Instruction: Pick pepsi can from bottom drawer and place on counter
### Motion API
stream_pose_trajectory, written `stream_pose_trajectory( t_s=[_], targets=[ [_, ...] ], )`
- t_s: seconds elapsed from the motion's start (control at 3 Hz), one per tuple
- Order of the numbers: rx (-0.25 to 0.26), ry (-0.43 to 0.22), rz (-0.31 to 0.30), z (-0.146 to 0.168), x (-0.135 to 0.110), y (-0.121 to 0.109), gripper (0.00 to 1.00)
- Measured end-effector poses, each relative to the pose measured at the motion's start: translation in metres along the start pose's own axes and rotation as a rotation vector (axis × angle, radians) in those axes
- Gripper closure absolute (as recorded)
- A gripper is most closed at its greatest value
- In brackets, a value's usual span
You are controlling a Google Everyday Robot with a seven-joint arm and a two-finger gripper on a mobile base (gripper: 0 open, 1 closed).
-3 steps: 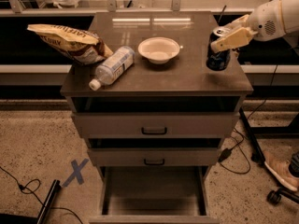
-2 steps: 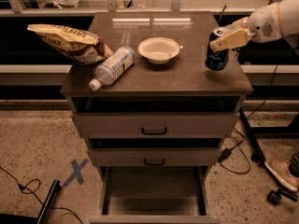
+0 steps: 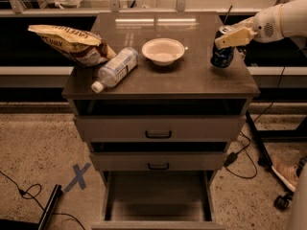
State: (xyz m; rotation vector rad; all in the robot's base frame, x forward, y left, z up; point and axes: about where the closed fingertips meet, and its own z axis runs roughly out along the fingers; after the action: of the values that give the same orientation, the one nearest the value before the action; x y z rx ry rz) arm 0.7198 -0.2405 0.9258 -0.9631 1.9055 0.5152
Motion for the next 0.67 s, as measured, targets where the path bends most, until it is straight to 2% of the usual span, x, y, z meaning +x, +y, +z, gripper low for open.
stream_pose_trajectory(
  t_s=[0.33, 0.67],
  targets=[
    [0.059, -0.012, 0.018, 0.021, -0.006, -0.026, 1.0],
    [0.084, -0.008, 0.025, 0.036, -0.012, -0.04, 1.0]
  ],
)
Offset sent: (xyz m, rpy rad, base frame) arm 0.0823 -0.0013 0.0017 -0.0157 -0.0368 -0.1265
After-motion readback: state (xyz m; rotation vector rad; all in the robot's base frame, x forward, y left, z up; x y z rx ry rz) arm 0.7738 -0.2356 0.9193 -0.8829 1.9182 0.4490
